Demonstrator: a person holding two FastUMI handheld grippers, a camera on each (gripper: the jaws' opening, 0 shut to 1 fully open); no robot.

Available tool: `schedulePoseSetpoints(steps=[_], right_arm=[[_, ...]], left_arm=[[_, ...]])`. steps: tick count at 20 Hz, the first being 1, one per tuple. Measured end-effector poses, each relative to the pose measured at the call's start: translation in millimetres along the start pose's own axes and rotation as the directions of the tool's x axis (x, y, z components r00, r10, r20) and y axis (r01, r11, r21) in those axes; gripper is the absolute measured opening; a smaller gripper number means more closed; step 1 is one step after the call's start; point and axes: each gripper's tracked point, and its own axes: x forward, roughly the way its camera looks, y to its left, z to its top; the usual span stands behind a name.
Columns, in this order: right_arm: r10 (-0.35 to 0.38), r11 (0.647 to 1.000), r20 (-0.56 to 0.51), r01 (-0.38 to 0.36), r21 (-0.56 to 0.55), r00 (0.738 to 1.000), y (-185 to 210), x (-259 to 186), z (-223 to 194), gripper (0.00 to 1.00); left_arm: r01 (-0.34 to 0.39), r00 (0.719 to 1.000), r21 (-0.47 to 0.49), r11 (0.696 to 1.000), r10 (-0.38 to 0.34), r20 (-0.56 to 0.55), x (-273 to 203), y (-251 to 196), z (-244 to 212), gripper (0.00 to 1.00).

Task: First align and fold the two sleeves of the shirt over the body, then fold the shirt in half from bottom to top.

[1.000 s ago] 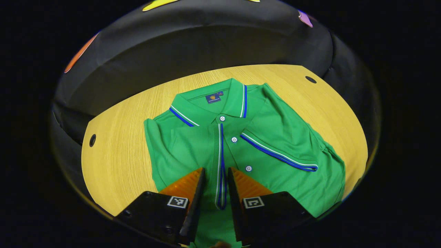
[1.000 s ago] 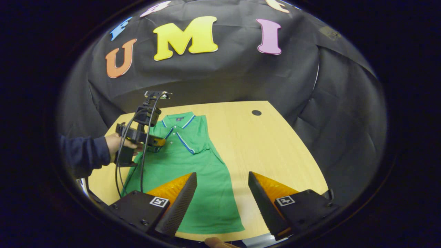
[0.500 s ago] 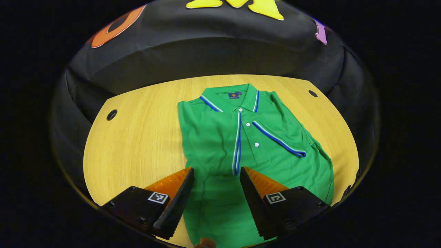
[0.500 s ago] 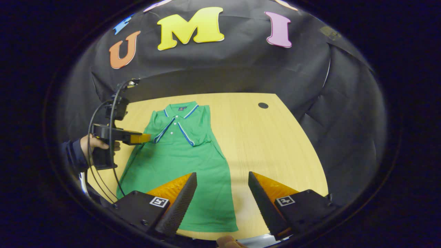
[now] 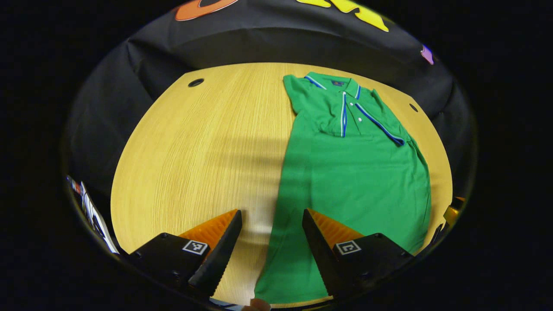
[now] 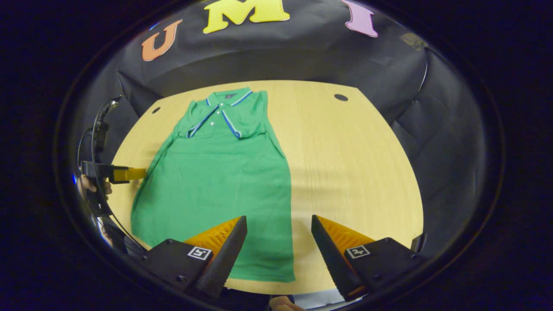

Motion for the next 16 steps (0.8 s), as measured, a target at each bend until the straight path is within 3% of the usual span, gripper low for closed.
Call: schedulePoseSetpoints(steps=[7, 8, 9, 15, 16], right_arm=[[-0.017, 1.000, -0.141, 0.014, -0.023, 0.990, -6.3, 13.1, -50.8, 0.96], [-0.018, 1.000, -0.154, 0.014, -0.022, 0.988, -7.6, 13.6, -53.5, 0.93], [-0.022, 1.000, -0.169, 0.019, -0.022, 0.985, -10.2, 14.0, -59.7, 0.96], [-0.005, 1.000, -0.299, 0.003, -0.007, 0.954, -7.1, 19.1, -98.6, 0.93], [-0.006, 1.000, -0.318, 0.002, -0.015, 0.948, -6.6, 18.7, -103.6, 0.96]], left_arm=[[-0.023, 0.992, -0.072, 0.997, 0.014, -0.129, -33.4, 10.0, -84.5, 0.92], [-0.021, 0.988, -0.081, 0.996, 0.009, -0.154, -37.5, 9.3, -94.7, 0.92], [-0.016, 0.984, -0.086, 0.996, 0.001, -0.181, -41.6, 7.5, -105.2, 0.92], [-0.043, 0.949, -0.080, 0.996, 0.016, -0.314, -61.1, 12.5, -153.2, 0.92], [-0.041, 0.946, -0.081, 0.996, 0.012, -0.324, -61.8, 13.2, -153.6, 0.92]])
